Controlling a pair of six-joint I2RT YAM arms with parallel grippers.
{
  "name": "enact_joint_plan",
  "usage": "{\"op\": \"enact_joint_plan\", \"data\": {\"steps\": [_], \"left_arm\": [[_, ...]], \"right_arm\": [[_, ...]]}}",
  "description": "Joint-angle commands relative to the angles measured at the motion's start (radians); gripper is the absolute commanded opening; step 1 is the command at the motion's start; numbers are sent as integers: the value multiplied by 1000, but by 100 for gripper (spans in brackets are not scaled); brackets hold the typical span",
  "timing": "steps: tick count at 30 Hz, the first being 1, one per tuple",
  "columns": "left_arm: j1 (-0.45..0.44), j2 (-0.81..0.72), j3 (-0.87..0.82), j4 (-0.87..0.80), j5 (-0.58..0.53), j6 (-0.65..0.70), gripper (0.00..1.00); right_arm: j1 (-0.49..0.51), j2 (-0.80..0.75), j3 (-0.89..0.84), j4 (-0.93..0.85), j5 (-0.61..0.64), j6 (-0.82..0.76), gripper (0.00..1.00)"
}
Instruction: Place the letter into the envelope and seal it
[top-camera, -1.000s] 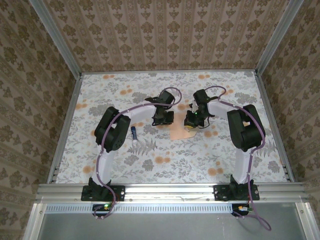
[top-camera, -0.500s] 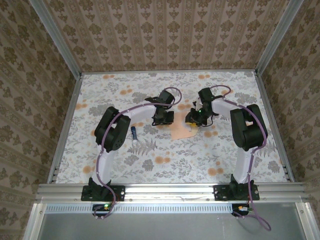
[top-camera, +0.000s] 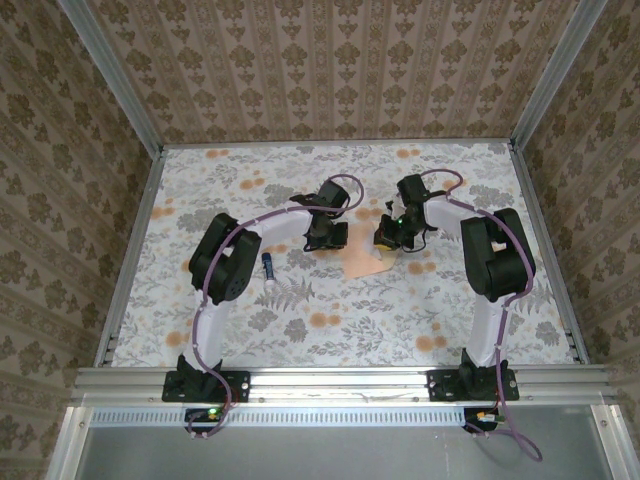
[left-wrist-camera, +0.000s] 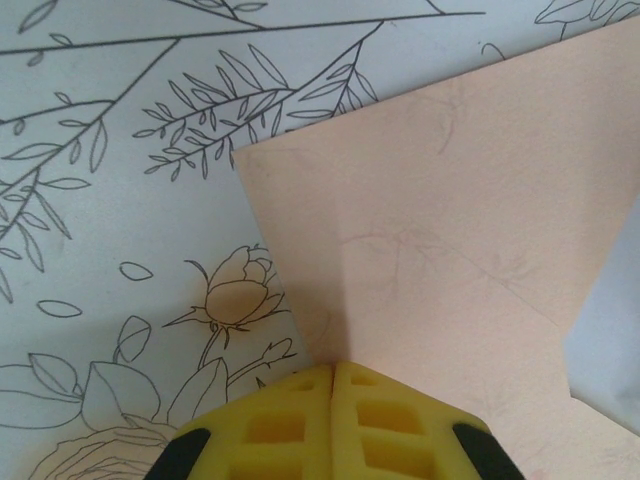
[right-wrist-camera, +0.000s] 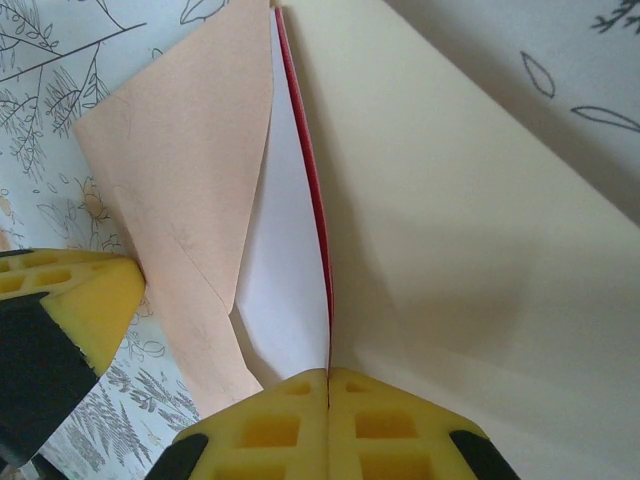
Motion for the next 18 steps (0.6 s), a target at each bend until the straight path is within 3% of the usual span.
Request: {"op": "enact_joint_plan", "data": {"steps": [1,18], "left_arm": [[1,43,25,-42,13,39,0],[2,97,118,-75,22,73,0]], "right_arm": [[-1,17,2,13,-12,-34,0],[13,19,-51,90,-37,-18,0]]}}
